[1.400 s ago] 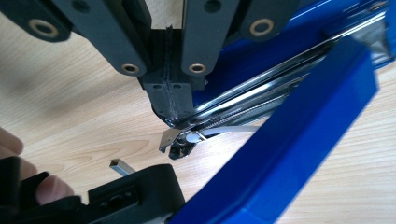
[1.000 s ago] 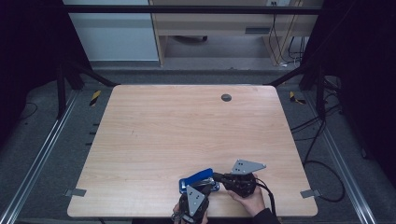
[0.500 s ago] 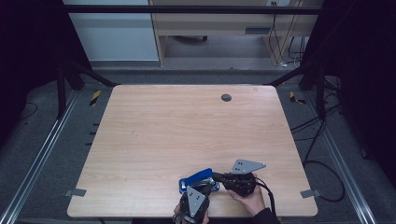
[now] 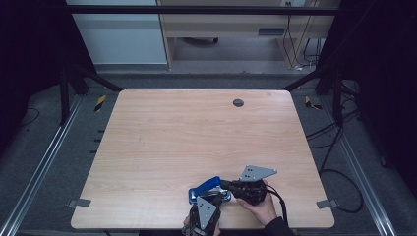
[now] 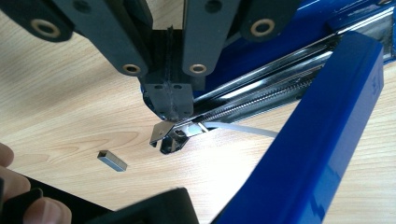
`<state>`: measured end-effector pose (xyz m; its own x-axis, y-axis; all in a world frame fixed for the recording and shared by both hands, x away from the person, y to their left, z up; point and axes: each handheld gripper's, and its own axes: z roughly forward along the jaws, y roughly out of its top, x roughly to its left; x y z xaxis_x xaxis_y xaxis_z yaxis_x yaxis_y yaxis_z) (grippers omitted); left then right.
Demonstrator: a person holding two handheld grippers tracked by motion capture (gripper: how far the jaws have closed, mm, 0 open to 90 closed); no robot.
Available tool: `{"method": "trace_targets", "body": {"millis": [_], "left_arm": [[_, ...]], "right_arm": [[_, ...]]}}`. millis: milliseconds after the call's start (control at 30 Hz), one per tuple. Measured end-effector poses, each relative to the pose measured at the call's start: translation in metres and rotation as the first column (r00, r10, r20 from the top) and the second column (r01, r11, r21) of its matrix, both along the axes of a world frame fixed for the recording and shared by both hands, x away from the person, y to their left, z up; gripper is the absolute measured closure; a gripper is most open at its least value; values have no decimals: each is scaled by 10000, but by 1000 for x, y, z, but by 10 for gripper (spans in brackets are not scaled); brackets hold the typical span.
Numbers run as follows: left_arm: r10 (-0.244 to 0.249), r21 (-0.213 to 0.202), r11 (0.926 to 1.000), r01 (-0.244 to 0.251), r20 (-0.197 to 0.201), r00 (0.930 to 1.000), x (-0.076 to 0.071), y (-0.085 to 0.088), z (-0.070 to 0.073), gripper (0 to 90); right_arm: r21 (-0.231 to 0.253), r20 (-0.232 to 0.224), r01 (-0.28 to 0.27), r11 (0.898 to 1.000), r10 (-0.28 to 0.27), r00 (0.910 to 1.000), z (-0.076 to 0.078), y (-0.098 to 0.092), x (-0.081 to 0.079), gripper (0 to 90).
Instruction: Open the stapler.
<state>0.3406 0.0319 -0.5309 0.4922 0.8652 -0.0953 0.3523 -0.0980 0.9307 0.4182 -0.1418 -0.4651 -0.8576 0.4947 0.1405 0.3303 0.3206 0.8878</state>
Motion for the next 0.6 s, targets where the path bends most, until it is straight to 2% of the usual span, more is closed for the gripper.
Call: {"method": "trace_targets", "body": {"millis": [600], "left_arm": [[71, -12, 10000, -71, 90, 9999, -1, -1, -1, 900]], "right_arm": [[97, -41, -386, 9992, 386, 9992, 8, 12, 4, 900]]}}
